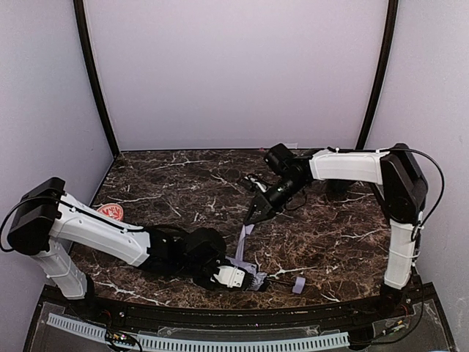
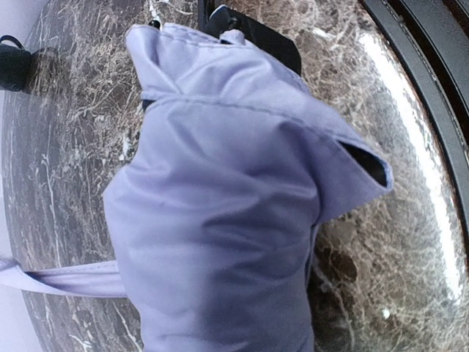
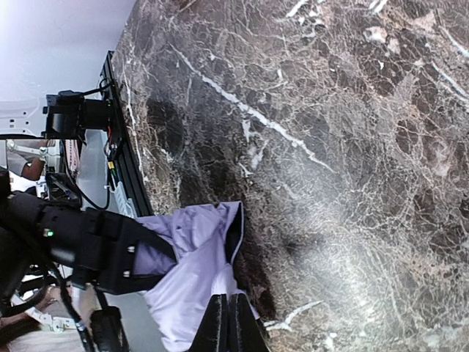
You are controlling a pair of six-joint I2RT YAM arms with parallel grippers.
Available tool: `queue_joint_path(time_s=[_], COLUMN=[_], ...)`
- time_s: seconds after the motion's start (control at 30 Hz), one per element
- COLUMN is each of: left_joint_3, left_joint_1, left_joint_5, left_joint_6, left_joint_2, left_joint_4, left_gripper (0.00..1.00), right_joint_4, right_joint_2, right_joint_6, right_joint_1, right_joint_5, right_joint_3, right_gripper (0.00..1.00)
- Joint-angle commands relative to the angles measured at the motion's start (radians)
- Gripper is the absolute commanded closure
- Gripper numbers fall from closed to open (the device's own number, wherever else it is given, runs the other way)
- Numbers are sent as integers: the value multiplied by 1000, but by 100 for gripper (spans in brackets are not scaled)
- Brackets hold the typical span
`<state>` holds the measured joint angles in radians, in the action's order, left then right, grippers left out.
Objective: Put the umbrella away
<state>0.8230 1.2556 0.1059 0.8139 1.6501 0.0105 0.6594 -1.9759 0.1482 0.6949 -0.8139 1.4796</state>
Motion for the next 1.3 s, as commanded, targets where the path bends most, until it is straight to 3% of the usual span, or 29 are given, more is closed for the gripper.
queue_joint_path(time_s=[0.0, 0.2, 0.4, 0.5, 0.6, 0.67, 0.77, 0.93, 1.0, 1.13, 1.27], left_joint_3=[-9, 110, 152, 138, 132, 112, 78, 43, 42, 36, 34], left_joint_1=[9, -25, -45, -45, -45, -45, -38, -33, -33, -33, -33], left_joint_5=[-211, -270, -307, -286, -282, -278, -240, -197, -205, -250, -292], left_joint_6=[-151, -310, -363, -332, -286, -255, -219, -171, -160, -175, -200], left_joint_2=[101, 216, 259, 258, 248, 229, 208, 195, 194, 191, 193], left_joint_4=[283, 362, 398, 392, 404, 381, 356, 332, 327, 315, 306], left_gripper=[100, 100, 100, 100, 100, 100, 100, 100, 100, 100, 100], right_joint_4=[-167, -355, -547, -473, -270, -147, -116, -60, -48, -14, -184], right_joint_2=[133, 290, 374, 398, 364, 352, 350, 267, 208, 123, 158], right_joint_6=[50, 205, 340, 262, 114, 45, -20, -350, -390, -193, 68], right_joint_1=[-66, -65, -52, -61, -68, -69, -63, 21, 23, 18, 55], right_joint_5=[-10, -37, -10, 56, 184, 326, 425, 531, 525, 605, 691], right_joint_3=[-27, -218, -464, -461, -368, -334, -303, -184, -108, -30, -173], right_gripper=[100, 100, 100, 100, 100, 88, 67, 53, 49, 52, 50])
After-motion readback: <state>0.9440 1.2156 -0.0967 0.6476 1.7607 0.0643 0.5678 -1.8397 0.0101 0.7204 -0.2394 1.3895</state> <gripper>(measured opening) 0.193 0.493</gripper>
